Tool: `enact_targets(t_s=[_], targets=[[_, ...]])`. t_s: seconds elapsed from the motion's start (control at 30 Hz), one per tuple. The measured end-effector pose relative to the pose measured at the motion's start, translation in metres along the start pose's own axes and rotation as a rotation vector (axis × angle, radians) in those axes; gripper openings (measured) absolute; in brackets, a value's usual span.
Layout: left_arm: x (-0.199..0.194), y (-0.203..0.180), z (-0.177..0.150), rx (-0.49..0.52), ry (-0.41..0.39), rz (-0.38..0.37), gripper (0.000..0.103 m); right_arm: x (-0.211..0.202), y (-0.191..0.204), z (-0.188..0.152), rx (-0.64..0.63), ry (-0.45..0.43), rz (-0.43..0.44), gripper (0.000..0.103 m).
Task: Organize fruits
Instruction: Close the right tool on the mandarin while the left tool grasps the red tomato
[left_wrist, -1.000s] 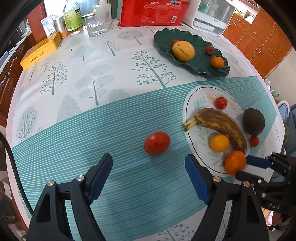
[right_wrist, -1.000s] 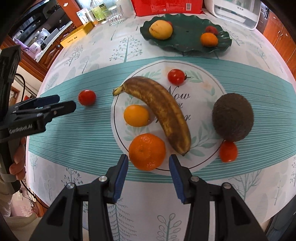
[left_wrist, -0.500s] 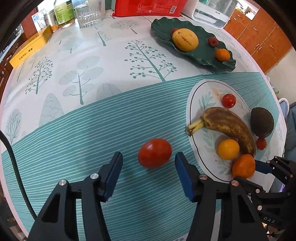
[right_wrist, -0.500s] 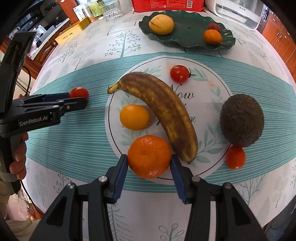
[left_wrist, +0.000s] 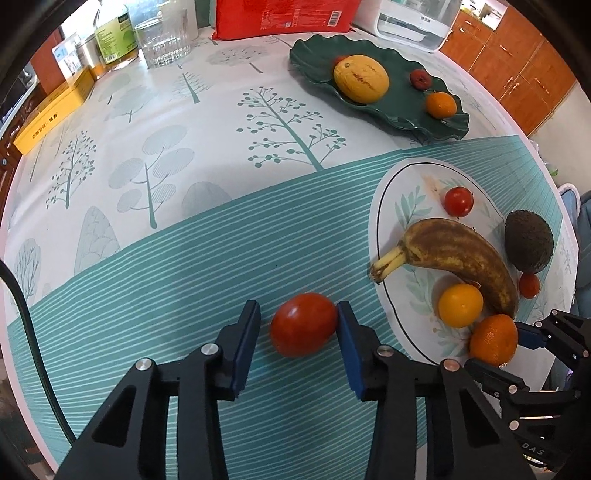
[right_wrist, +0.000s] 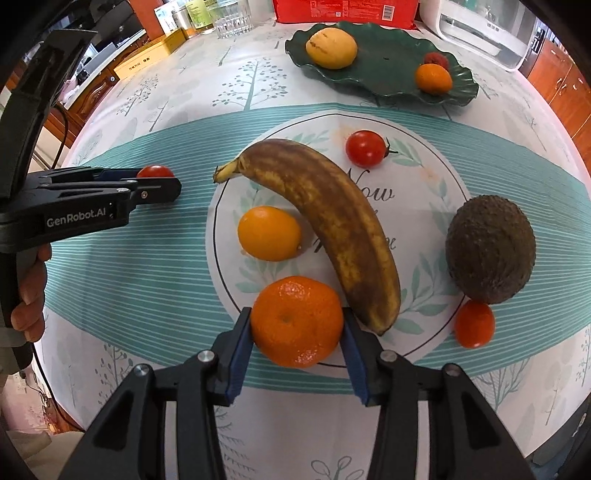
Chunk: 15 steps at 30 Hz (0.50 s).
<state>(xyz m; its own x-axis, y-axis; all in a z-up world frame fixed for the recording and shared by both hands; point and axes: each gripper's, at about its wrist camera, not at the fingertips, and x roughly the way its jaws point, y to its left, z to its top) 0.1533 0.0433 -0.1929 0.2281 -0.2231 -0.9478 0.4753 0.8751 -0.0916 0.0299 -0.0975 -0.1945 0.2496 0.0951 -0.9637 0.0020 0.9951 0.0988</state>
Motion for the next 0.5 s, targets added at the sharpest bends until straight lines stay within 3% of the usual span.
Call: enact_targets(t_s=[0.13, 0.5], targets=[[0.002, -0.007, 0.003, 0.026, 0.0, 0.01, 0.033, -0.005, -0.003, 0.001, -0.001, 0.001, -0.002, 0.045], [0.0, -0.016, -0.002, 0.086, 0.014, 0.034, 0.032, -0.047, -0.016, -0.008, 0.02, -0.086, -0.032, 0.045]])
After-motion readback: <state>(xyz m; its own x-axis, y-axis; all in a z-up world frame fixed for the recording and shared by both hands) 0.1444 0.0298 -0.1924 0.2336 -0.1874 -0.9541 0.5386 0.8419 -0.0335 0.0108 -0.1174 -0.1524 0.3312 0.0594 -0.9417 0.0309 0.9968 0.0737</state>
